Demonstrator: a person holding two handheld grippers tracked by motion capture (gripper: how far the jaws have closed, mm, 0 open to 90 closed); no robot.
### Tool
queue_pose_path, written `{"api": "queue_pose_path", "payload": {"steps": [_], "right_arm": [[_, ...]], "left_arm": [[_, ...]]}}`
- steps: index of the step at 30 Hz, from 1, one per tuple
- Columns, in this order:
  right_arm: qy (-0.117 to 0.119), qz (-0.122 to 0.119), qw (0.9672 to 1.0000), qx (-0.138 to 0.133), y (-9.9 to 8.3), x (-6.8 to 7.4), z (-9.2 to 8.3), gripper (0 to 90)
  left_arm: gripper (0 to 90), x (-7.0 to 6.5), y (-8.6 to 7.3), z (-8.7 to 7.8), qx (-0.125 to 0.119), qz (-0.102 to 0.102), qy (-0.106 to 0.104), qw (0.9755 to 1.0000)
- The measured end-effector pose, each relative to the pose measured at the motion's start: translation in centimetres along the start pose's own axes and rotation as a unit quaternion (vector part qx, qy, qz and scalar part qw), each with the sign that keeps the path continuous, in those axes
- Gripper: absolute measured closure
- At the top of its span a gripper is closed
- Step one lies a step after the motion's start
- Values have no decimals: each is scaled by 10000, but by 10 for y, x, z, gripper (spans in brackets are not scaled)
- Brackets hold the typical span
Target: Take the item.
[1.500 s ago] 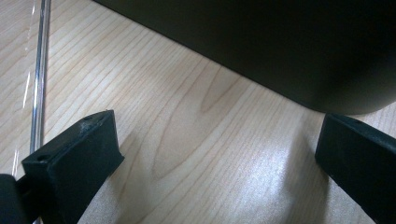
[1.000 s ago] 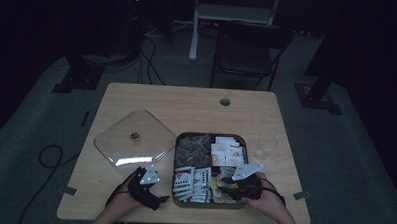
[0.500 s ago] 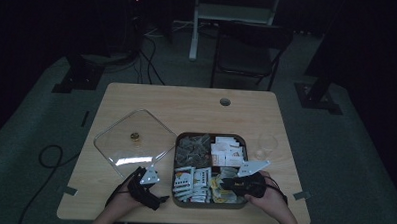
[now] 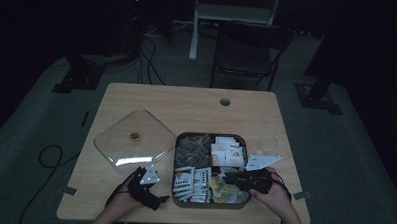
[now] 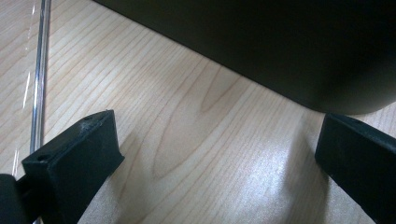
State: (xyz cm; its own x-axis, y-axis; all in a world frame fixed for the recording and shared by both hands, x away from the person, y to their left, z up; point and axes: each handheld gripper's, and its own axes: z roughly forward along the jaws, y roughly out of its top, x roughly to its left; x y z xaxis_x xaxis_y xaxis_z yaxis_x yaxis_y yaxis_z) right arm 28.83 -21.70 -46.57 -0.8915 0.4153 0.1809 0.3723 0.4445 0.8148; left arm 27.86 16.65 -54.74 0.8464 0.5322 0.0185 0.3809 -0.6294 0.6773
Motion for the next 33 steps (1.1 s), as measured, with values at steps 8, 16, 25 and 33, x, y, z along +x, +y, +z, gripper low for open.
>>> {"api": "queue_pose_path", "payload": {"steps": [8, 16, 25, 33], "right_arm": [[-38, 47, 9997, -230, 10, -2, -8, 809], [-85, 29, 9986, -530, 23, -8, -18, 808], [-414, 135, 9950, -896, 33, -23, -33, 808], [-827, 248, 9888, -1218, 37, -42, -48, 808]], "left_arm": [[3, 0, 0, 0, -4, -5, -2, 10000], [3, 0, 0, 0, 1, -7, -5, 10000], [3, 0, 0, 0, -10, -13, 0, 10000], [3, 0, 0, 0, -2, 2, 0, 10000]]}}
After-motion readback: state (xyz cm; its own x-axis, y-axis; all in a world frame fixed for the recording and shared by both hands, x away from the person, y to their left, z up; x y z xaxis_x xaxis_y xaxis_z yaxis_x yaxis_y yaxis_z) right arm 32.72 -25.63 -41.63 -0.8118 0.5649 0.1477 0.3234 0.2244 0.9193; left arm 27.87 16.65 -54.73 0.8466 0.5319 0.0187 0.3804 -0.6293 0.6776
